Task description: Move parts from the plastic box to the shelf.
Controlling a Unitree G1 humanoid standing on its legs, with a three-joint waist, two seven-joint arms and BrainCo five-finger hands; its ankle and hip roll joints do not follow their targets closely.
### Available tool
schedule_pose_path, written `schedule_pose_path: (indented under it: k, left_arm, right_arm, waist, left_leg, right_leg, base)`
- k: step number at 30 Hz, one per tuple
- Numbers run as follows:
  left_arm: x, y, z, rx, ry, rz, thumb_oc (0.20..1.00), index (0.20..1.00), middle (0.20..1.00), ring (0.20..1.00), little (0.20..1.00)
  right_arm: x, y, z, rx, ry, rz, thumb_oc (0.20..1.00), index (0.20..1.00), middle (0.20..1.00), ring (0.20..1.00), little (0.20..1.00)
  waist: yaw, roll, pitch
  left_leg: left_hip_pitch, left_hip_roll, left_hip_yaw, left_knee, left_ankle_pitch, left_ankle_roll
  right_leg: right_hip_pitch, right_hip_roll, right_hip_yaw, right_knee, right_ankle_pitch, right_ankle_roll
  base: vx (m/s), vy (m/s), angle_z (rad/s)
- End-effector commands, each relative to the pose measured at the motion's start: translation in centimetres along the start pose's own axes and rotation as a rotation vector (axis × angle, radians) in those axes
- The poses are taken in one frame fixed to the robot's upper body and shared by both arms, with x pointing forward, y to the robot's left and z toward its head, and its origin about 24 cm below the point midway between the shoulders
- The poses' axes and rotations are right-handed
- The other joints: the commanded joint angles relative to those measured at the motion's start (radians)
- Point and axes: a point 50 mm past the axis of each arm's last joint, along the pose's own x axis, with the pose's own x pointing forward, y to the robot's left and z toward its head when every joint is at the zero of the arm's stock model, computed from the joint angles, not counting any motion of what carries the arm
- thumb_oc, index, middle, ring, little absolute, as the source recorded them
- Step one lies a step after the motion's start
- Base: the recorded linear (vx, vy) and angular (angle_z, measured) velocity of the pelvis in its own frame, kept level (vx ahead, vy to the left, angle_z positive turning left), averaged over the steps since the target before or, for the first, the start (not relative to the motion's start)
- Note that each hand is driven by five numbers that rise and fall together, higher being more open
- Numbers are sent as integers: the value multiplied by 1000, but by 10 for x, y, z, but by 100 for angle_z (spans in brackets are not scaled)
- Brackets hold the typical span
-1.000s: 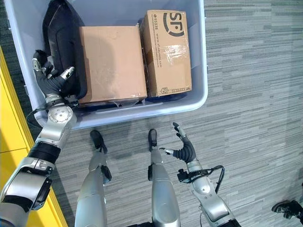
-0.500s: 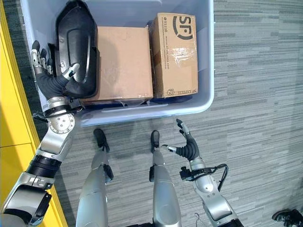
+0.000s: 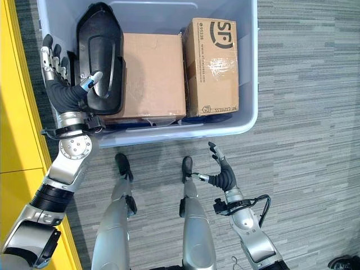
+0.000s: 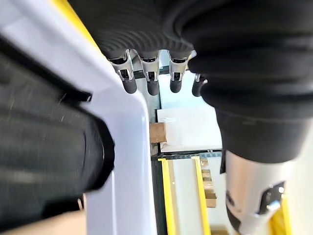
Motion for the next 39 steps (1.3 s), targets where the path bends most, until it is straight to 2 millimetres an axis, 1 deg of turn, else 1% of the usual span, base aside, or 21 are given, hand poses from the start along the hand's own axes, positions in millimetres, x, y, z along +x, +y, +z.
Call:
schedule_pose_path:
  k: [1, 6, 8, 10, 13, 14, 19, 22, 27, 28, 29, 30, 32, 35, 39]
  left_arm:
    - [19, 21, 12, 102, -127, 96, 1000, 1000, 1000, 1000, 1000]
    - [23, 31, 8, 166, -121, 142, 1000, 1000, 1000, 1000, 1000]
    - [27, 34, 6, 246, -137, 149, 1000, 1000, 1000, 1000, 1000]
    - [29, 34, 6, 267, -142, 142, 1000, 1000, 1000, 1000, 1000]
    - [32, 31, -4, 311, -101, 103, 1000, 1000, 1000, 1000, 1000]
    - [34, 27, -6, 315, -92, 84, 1000, 1000, 1000, 1000, 1000]
    - [32, 23, -8, 301, -80, 74, 1000, 1000, 1000, 1000, 1000]
    - [31, 23, -5, 284, -89, 84, 1000, 1000, 1000, 1000, 1000]
    - [29, 26, 5, 270, -140, 113, 1000, 1000, 1000, 1000, 1000]
    - [29, 26, 8, 267, -155, 120, 1000, 1000, 1000, 1000, 1000]
    - [28, 28, 15, 263, -196, 135, 1000, 1000, 1000, 1000, 1000]
    - [28, 28, 15, 264, -196, 136, 1000, 1000, 1000, 1000, 1000]
    - [26, 29, 25, 244, -241, 150, 1000, 1000, 1000, 1000, 1000]
    - [25, 28, 29, 240, -262, 142, 1000, 1000, 1000, 1000, 1000]
    - [29, 19, 24, 253, -236, 94, 1000, 1000, 1000, 1000, 1000]
  right_arm:
    - [-11, -15, 4, -8, -38, -44, 1000, 1000, 1000, 1000, 1000]
    - [-12, -16, 4, -15, -37, -45, 1000, 1000, 1000, 1000, 1000]
    - [-12, -16, 4, -13, -42, -42, 1000, 1000, 1000, 1000, 1000]
    - [-11, -16, 5, -15, -44, -41, 1000, 1000, 1000, 1000, 1000]
    - [-13, -16, 3, -10, -37, -35, 1000, 1000, 1000, 1000, 1000]
    - [-14, -16, 2, -11, -32, -36, 1000, 1000, 1000, 1000, 1000]
    - [-16, -17, 1, -10, -24, -38, 1000, 1000, 1000, 1000, 1000]
    - [-16, -17, 1, -10, -25, -37, 1000, 1000, 1000, 1000, 1000]
    - [-16, -16, 1, -11, -27, -34, 1000, 1000, 1000, 1000, 1000]
    - [-16, -16, 1, -12, -29, -32, 1000, 1000, 1000, 1000, 1000]
    - [-15, -16, 3, -14, -35, -28, 1000, 1000, 1000, 1000, 1000]
    - [-15, -16, 3, -14, -35, -27, 1000, 1000, 1000, 1000, 1000]
    - [-13, -17, 4, -16, -41, -30, 1000, 1000, 1000, 1000, 1000]
    - [-12, -16, 4, -13, -42, -28, 1000, 1000, 1000, 1000, 1000]
    - [-12, -16, 4, -13, -39, -20, 1000, 1000, 1000, 1000, 1000]
  waist:
    - [-16, -1, -26]
    - [-17, -5, -22]
    - [-20, -7, -22]
    - [-20, -9, -21]
    - [-25, -11, -21]
    - [-29, -12, -21]
    - [-32, -14, -20]
    - [-30, -12, -20]
    - [-23, -7, -21]
    - [-21, -5, -22]
    - [-16, -1, -22]
    - [-17, -1, -22]
    - [-12, 2, -22]
    - [-10, 4, -23]
    - [-15, 4, -21]
  left_leg:
    - [25, 85, -60, 58, -69, -103]
    - [24, 86, -61, 59, -69, -103]
    - [19, 87, -62, 59, -70, -103]
    - [19, 87, -62, 58, -69, -103]
    - [18, 87, -62, 56, -67, -102]
    - [19, 87, -62, 52, -65, -102]
    - [18, 84, -61, 52, -65, -101]
    - [17, 83, -60, 55, -68, -101]
    - [20, 81, -60, 55, -71, -100]
    - [21, 82, -60, 55, -71, -100]
    - [22, 80, -60, 55, -72, -100]
    - [22, 80, -60, 55, -72, -100]
    - [27, 79, -61, 52, -72, -100]
    - [32, 78, -61, 48, -73, -99]
    - [34, 77, -58, 48, -73, -98]
  right_leg:
    - [55, -77, -31, 46, -6, 50]
    - [56, -77, -33, 45, -8, 49]
    - [54, -76, -35, 45, -8, 50]
    - [54, -75, -35, 44, -7, 50]
    - [52, -75, -34, 44, -7, 51]
    - [52, -75, -35, 43, -5, 52]
    - [50, -73, -33, 43, -7, 52]
    - [50, -73, -33, 45, -9, 51]
    - [52, -74, -33, 46, -11, 50]
    - [53, -74, -34, 47, -12, 50]
    - [53, -74, -35, 47, -14, 49]
    - [53, -74, -35, 48, -14, 49]
    - [56, -75, -35, 47, -14, 50]
    - [59, -76, -37, 46, -15, 49]
    - [57, -75, -33, 48, -15, 48]
  base:
    - [0, 0, 0]
    - [0, 0, 0]
    - [0, 0, 0]
    - [0, 0, 0]
    - [0, 0, 0]
    - [10, 6, 3]
    - [3, 1, 1]
    - [0, 0, 0]
    - [0, 0, 0]
    - [0, 0, 0]
    - [0, 0, 0]
    - [0, 0, 0]
    - [0, 0, 0]
    - [0, 0, 0]
    - [0, 0, 0]
